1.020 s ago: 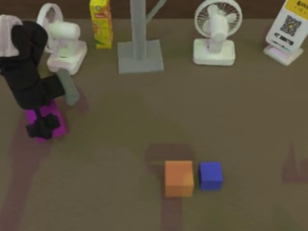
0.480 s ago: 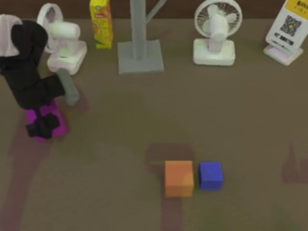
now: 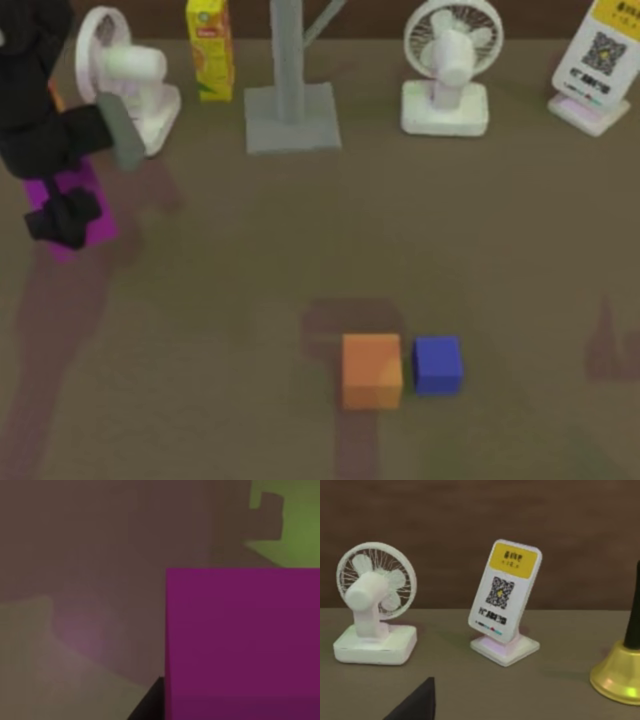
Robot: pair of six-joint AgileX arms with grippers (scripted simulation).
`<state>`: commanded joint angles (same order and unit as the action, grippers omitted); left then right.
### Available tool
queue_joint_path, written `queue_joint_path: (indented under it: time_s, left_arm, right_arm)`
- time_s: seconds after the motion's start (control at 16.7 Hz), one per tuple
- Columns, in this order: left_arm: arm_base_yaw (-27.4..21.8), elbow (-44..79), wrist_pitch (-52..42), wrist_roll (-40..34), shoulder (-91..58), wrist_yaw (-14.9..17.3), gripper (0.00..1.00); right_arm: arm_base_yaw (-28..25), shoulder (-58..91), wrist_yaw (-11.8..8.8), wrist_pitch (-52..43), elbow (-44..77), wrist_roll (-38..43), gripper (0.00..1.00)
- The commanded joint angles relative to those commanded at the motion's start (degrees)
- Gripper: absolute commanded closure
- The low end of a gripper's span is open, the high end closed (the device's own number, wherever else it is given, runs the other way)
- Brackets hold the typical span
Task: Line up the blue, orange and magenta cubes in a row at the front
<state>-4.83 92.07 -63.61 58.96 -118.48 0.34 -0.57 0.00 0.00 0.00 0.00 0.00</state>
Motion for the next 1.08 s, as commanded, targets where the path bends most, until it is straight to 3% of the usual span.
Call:
queue_joint_path:
  time_s: [0.42,1.08]
  left_arm:
    - [-2.5,-1.1,0.0,-0.2,1.2,0.0,1.0]
    - [-29.8,-17.1,1.2,-5.0,15.9,-0.1,1.0]
  right_arm:
    - [0.0,0.0,0.0,0.0,0.0,0.0,0.0]
    - [0.0,0.0,0.0,0.0,0.0,0.0,0.0]
